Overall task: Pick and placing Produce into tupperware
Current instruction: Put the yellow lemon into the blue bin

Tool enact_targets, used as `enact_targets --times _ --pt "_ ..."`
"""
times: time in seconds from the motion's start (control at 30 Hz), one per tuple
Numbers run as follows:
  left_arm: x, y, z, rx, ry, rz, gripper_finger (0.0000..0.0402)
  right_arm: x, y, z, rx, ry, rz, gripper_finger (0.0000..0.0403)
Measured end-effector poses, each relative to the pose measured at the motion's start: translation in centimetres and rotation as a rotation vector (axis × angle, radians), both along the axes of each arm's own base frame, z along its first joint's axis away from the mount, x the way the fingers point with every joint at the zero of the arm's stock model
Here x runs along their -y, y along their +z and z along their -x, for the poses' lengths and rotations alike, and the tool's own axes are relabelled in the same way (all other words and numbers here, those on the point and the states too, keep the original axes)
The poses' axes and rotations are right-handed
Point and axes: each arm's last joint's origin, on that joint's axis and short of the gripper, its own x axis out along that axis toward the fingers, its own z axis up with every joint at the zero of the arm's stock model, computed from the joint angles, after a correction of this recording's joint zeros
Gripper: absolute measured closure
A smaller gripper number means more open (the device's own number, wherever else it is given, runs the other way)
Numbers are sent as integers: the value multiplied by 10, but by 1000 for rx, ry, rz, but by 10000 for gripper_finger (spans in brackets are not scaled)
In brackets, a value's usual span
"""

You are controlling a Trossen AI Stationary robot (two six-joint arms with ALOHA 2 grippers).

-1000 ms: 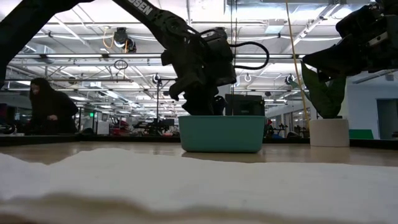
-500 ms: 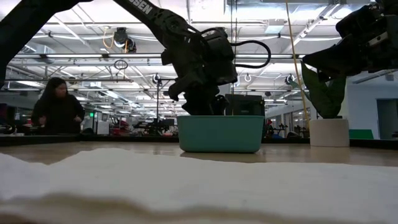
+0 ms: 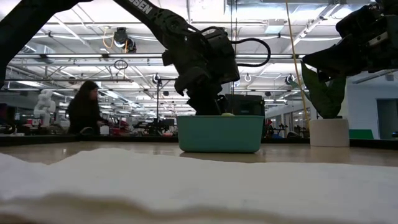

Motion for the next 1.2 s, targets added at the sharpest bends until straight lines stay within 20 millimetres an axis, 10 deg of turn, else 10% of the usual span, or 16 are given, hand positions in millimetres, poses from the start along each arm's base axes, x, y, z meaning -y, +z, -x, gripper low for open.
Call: enact_targets --times 1.2 --pt "-1 -13 -1 -42 6 -27 119 0 0 0 0 0 -10 403"
